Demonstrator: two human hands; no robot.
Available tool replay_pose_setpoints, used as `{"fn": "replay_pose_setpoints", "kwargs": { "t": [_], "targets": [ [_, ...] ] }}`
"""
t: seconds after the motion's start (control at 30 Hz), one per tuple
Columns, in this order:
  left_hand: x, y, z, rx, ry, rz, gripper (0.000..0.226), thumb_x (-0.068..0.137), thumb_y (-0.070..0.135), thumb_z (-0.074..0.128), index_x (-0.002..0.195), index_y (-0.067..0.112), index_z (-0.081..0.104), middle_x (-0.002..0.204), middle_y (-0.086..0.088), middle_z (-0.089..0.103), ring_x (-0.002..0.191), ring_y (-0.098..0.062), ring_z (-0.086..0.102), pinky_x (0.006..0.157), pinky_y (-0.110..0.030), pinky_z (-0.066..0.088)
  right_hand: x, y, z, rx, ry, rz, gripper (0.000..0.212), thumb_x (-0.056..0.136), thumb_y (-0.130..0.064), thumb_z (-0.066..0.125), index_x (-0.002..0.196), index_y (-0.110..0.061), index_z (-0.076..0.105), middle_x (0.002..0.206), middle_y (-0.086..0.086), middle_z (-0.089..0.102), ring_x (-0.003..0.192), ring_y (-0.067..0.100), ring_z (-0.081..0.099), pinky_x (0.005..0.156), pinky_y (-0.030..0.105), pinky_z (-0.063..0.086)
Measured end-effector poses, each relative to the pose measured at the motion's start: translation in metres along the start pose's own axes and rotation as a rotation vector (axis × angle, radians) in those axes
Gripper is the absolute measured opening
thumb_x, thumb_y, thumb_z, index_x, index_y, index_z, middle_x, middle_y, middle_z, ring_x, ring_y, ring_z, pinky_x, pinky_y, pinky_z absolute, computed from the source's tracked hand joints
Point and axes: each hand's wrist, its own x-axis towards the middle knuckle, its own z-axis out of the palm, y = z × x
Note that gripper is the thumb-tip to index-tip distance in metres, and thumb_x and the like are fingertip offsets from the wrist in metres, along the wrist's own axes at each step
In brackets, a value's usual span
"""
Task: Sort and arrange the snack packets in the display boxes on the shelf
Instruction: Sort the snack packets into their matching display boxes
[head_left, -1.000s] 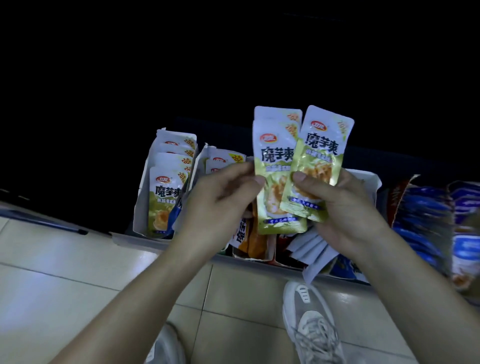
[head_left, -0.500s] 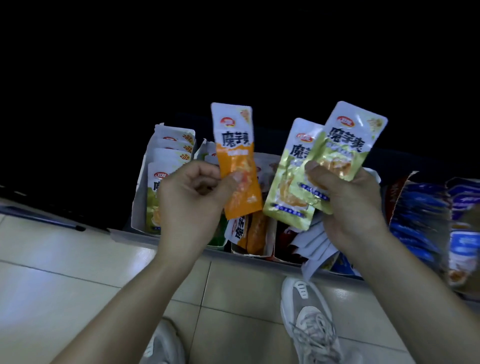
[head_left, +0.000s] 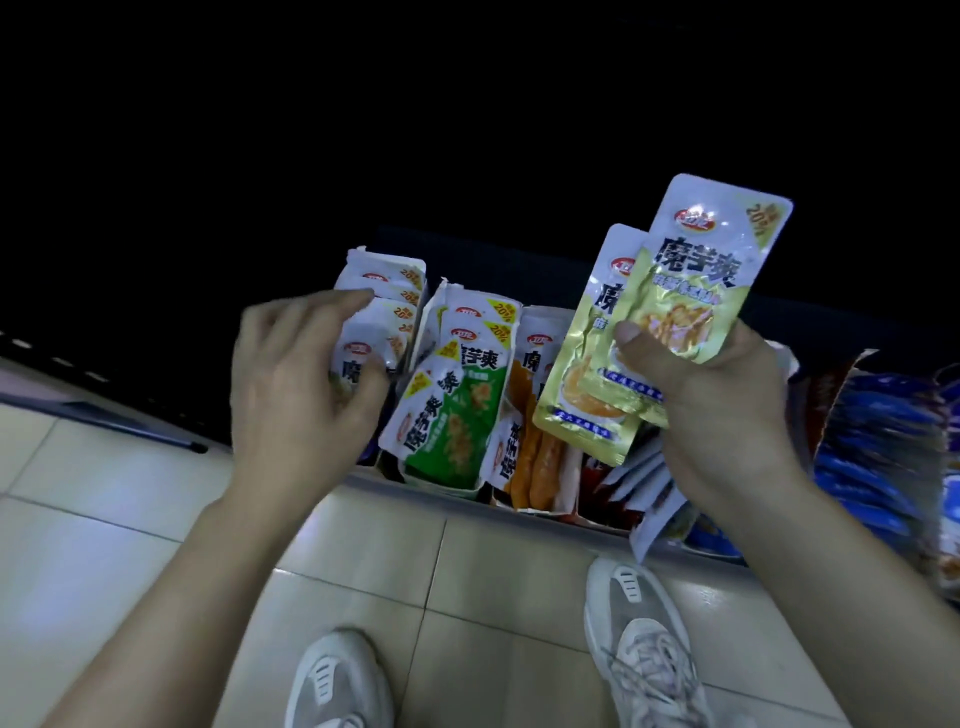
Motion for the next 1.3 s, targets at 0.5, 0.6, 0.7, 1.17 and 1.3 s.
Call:
{"fn": "replay_pose_setpoints", "kwargs": {
  "t": [0.5,0.6,0.7,1.17,1.3],
  "targets": [
    [-0.004,-0.051,-0.011,0.163,-0.232,0.230,0.021,0.092,0.039,0.056,0.103,0.032,0.073,0.104,0.014,0.066,0.101,-0.029,0.048,0.080,-0.035,0.022,-0.019,0.005,0.061,-0.068,-0.181,0.059,0.003,0.093,-0.012,0.066,0.093,-0.013,0.068,0.088,-0.001,0.075,0.086,0.016,0.071,0.070,0.024,0.055],
    [-0.021,-0.054,-0.027,0.049,-0.190,0.258,0.015,0.093,0.032,0.062,0.098,0.031,0.077,0.097,0.016,0.071,0.090,-0.025,0.058,0.073,-0.038,0.034,-0.024,0.006,0.071,-0.035,-0.222,0.038,0.012,0.094,-0.006,0.065,0.092,-0.018,0.068,0.083,-0.011,0.075,0.083,0.006,0.071,0.068,0.011,0.051],
    [-0.039,-0.053,-0.042,-0.022,-0.245,0.265,0.018,0.090,0.033,0.063,0.098,0.029,0.078,0.098,0.015,0.072,0.087,-0.022,0.061,0.071,-0.042,0.043,-0.029,0.007,0.077,-0.036,-0.265,0.018,0.015,0.094,-0.005,0.063,0.093,-0.019,0.067,0.082,-0.015,0.074,0.082,0.002,0.070,0.067,0.008,0.050],
    [0.031,-0.047,-0.006,0.270,-0.443,0.131,0.086,0.079,0.074,0.029,0.151,0.029,0.041,0.153,0.012,0.043,0.139,-0.024,0.026,0.102,-0.037,0.018,-0.031,0.017,0.082,-0.009,-0.239,-0.001,0.017,0.093,-0.004,0.064,0.092,-0.021,0.068,0.085,-0.012,0.075,0.082,0.004,0.070,0.068,0.011,0.051],
    [0.036,-0.043,0.006,0.429,-0.503,0.167,0.099,0.071,0.075,0.016,0.156,0.027,0.026,0.154,0.008,0.036,0.137,-0.026,0.026,0.101,-0.041,0.016,-0.030,0.018,0.080,-0.013,-0.233,0.002,0.018,0.093,-0.005,0.065,0.088,-0.021,0.069,0.084,-0.010,0.075,0.082,0.007,0.070,0.069,0.013,0.052]
  ]
}}
